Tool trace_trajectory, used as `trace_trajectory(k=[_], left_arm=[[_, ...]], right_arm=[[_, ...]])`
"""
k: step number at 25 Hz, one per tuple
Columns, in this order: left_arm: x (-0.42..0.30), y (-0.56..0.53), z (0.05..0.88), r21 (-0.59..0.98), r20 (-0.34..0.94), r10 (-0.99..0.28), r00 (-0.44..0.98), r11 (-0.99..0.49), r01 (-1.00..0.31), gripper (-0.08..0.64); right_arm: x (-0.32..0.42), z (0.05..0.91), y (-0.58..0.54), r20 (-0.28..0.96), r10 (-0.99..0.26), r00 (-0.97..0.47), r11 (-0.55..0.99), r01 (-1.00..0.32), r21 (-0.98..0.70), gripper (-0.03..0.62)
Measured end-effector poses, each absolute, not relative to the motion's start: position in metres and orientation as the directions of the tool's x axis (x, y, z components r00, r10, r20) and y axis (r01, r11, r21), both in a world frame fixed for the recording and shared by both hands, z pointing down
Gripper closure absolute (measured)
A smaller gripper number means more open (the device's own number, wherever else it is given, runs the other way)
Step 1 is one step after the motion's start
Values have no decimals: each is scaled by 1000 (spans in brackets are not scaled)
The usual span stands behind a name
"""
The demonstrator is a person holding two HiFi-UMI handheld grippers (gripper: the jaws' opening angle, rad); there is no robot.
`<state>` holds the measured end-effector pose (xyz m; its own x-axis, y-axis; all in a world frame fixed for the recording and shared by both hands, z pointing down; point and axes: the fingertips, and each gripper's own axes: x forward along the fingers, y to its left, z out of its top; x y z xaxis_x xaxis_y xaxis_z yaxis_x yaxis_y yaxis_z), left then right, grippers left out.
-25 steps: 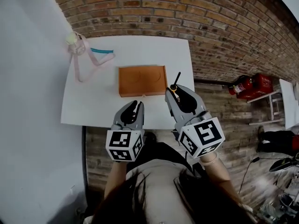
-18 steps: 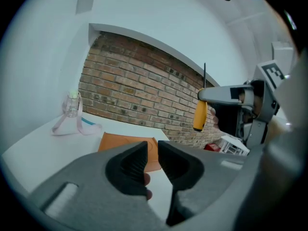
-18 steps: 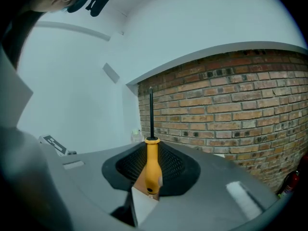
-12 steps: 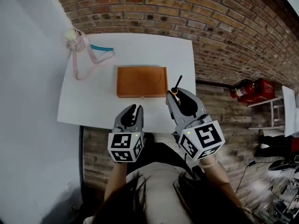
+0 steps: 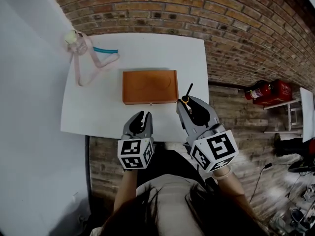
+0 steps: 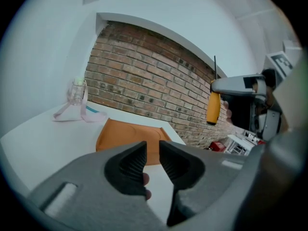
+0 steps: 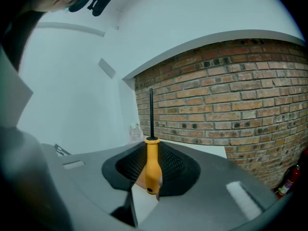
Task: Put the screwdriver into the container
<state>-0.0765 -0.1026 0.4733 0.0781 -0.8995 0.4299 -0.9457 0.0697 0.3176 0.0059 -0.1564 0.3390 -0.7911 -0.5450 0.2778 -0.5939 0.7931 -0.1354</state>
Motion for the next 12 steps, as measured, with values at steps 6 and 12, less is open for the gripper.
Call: trace_trajectory(k=[6, 12], left_arm=[[-78, -107, 493, 331, 457, -886, 76, 90, -939, 472], [-74, -115, 514, 342, 490, -867, 90, 97, -935, 463]], right_arm=[[7, 349, -160, 299, -543, -785, 789, -599, -139, 518], [10, 355, -165, 319, -544, -776, 781, -607, -143, 517]])
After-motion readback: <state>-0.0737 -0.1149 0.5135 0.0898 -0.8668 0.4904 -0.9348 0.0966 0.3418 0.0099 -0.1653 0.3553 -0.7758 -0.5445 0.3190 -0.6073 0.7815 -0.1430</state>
